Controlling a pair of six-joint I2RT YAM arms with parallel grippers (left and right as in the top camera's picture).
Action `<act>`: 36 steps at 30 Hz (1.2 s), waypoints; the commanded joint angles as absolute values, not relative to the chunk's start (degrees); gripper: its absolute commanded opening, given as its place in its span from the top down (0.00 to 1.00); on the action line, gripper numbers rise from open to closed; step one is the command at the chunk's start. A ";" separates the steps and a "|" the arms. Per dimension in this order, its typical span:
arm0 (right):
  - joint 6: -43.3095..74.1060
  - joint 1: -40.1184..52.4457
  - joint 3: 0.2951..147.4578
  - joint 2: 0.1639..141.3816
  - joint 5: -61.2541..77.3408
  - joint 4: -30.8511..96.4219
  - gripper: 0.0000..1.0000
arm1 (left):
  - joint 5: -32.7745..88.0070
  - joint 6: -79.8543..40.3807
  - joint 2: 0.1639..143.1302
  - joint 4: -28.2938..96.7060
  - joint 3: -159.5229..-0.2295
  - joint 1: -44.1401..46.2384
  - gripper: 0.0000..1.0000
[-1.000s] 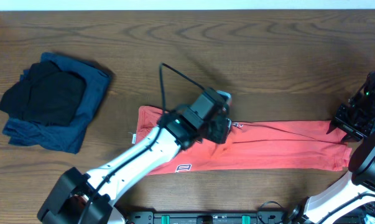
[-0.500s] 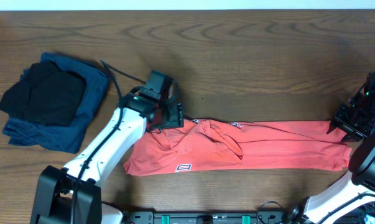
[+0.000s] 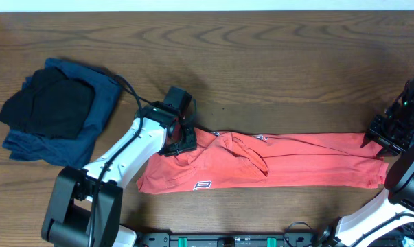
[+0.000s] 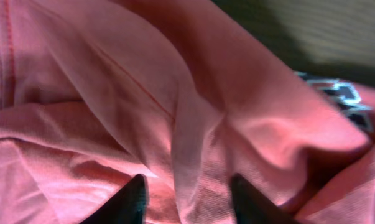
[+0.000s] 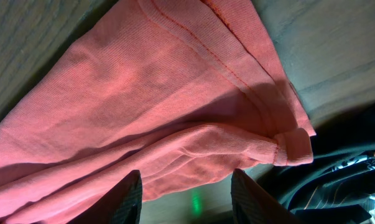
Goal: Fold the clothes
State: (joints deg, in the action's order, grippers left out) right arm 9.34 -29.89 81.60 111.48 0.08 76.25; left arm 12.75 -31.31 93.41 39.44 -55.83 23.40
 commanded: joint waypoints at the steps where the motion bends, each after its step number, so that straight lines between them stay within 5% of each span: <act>1: 8.45 -30.09 82.28 111.22 0.27 76.29 0.55 | 12.32 -31.59 94.32 39.59 -55.37 23.38 0.77; 2: 8.45 -30.09 82.28 111.22 0.27 76.29 0.55 | 12.23 -31.57 94.28 39.59 -55.37 23.35 0.91; 3: 8.45 -30.09 82.28 111.22 0.25 76.29 0.55 | 11.92 -31.59 94.15 39.64 -55.40 23.05 0.94; 17: 8.47 -30.09 82.28 111.22 0.27 75.88 0.55 | 11.03 -31.90 90.54 47.37 -55.29 7.38 0.94; 30: 8.47 -30.09 82.28 111.22 0.25 76.07 0.54 | 9.32 -32.86 90.54 48.82 -49.12 6.48 0.94; 36: 7.51 -30.09 81.65 111.22 0.27 76.51 0.48 | 9.34 -31.88 90.39 46.11 -49.95 6.42 0.87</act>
